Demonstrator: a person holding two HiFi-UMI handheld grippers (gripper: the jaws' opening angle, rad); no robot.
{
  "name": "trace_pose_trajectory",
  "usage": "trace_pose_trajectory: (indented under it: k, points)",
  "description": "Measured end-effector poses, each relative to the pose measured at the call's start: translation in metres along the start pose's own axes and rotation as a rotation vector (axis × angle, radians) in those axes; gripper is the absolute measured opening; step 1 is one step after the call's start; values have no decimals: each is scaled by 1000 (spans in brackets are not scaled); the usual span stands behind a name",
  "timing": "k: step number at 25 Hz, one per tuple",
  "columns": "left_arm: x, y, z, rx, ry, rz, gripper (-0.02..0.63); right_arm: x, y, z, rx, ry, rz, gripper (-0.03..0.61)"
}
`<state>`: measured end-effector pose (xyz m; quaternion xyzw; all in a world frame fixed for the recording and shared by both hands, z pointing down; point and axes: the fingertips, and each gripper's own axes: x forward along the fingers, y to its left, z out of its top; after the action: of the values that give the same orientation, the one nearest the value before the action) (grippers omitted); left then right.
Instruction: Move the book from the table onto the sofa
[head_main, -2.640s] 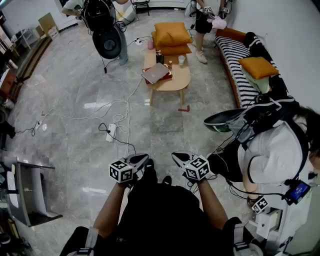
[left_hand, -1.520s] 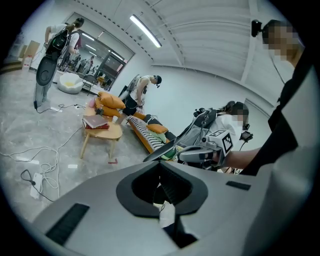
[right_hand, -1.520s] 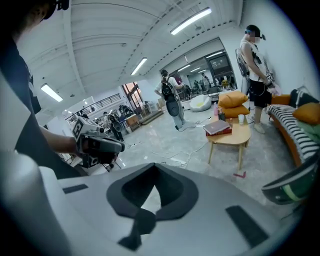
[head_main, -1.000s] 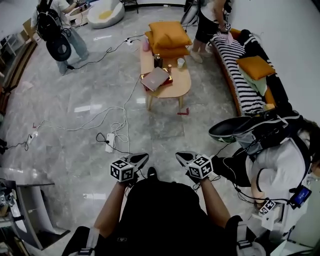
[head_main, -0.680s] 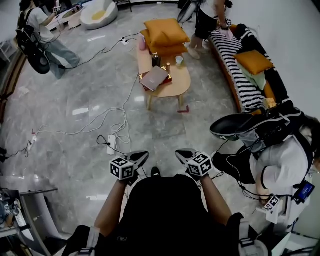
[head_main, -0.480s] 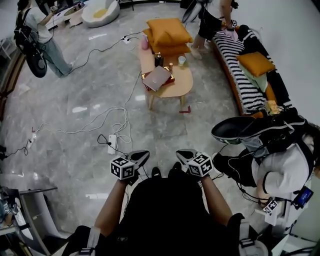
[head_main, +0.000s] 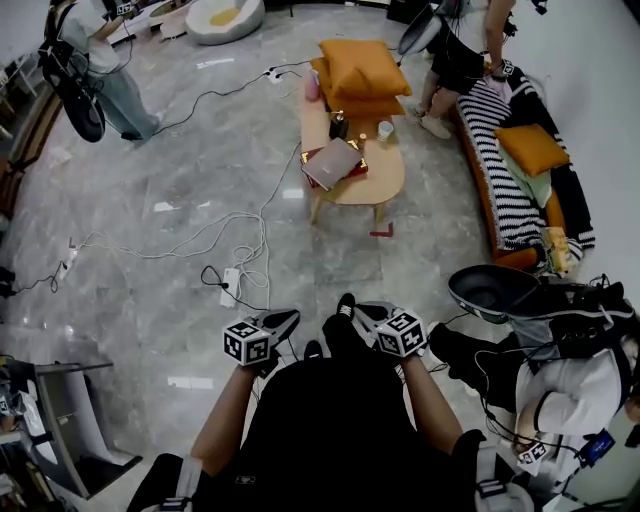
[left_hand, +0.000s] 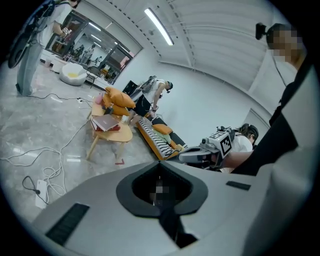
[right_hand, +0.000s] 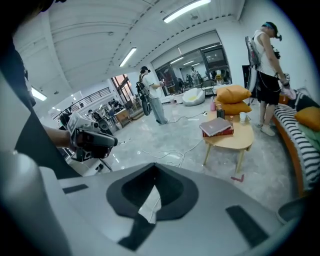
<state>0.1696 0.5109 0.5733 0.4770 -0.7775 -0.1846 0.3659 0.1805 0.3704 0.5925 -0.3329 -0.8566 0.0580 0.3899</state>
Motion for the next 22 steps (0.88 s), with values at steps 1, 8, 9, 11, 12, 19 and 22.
trace_pose_trajectory:
  k: [1, 8, 9, 11, 12, 19, 22]
  points:
    - [1, 3, 3, -4, -2, 6, 9, 3, -3, 5, -1, 1, 5, 8]
    - [26, 24, 39, -27, -9, 31, 9, 22, -41, 41, -12, 5, 31, 8]
    - [34, 25, 45, -30, -8, 32, 9, 23, -48, 44, -9, 6, 34, 8]
    - [51, 27, 56, -32, -4, 33, 9, 22, -67, 50, -4, 9, 37, 8]
    - [60, 28, 62, -30, -2, 33, 9, 21, -77, 53, -1, 9, 37, 8]
    - [116, 28, 99, -32, 19, 38, 9, 14, -141, 72, 35, 10, 44, 8]
    - [133, 29, 111, -39, 17, 45, 9, 15, -164, 80, 39, 8, 51, 8]
